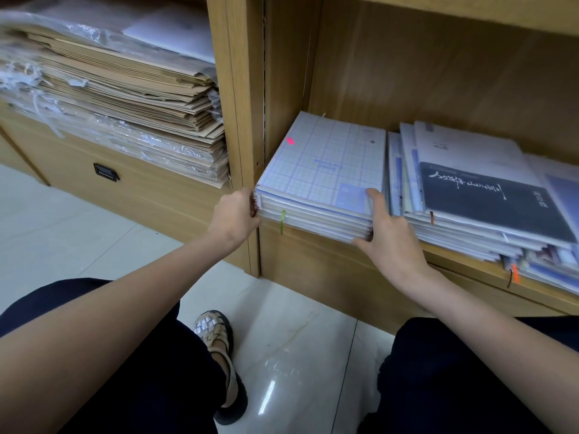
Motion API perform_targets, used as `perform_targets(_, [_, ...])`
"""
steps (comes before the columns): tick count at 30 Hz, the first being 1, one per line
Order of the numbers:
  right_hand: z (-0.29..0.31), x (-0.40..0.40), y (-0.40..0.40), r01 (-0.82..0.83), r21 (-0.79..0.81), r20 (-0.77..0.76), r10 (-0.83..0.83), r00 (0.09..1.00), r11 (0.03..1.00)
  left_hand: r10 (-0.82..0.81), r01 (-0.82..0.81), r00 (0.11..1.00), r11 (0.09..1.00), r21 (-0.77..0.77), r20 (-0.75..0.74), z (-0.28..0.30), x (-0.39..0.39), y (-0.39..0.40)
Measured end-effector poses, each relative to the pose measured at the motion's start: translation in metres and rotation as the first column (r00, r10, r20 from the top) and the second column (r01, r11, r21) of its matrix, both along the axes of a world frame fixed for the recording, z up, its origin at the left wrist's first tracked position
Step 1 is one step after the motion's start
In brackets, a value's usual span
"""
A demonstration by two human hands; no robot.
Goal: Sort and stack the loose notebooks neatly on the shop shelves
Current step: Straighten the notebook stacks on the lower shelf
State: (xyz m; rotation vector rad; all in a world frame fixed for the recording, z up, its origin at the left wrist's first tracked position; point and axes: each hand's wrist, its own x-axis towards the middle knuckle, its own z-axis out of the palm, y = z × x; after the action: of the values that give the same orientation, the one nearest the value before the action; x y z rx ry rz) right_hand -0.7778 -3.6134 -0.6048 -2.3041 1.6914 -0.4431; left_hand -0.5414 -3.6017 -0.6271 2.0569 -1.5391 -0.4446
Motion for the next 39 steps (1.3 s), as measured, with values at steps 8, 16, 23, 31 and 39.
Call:
perform_targets(8, [0.001, 0.004, -0.004, 0.038, 0.127, 0.172, -0.06, 0.983, 0.991, -0.026, 0.027, 0.982, 1.0, 0.001, -0.185, 0.001, -0.001, 0.006])
perform_targets(16, [0.032, -0.003, -0.015, 0.027, 0.094, -0.042, -0.023, 0.999, 0.995, -0.049, 0.022, 0.956, 0.995, -0.096, -0.291, 0.015, 0.004, 0.011])
perform_targets(23, [0.034, -0.001, -0.018, 0.064, 0.019, 0.046, -0.065, 0.997, 0.998, -0.132, 0.08, 0.972, 0.964, -0.253, -0.195, 0.025, 0.0, 0.014])
perform_targets(31, [0.028, -0.003, -0.013, 0.008, -0.075, -0.006, -0.009, 1.0, 0.997, -0.218, 0.195, 0.968, 0.965, -0.175, -0.124, 0.023, 0.01, 0.018])
perform_targets(39, [0.022, -0.003, -0.008, 0.026, 0.125, 0.046, -0.032, 0.998, 0.992, -0.23, 0.257, 0.937, 0.963, 0.075, -0.265, 0.017, 0.017, 0.02])
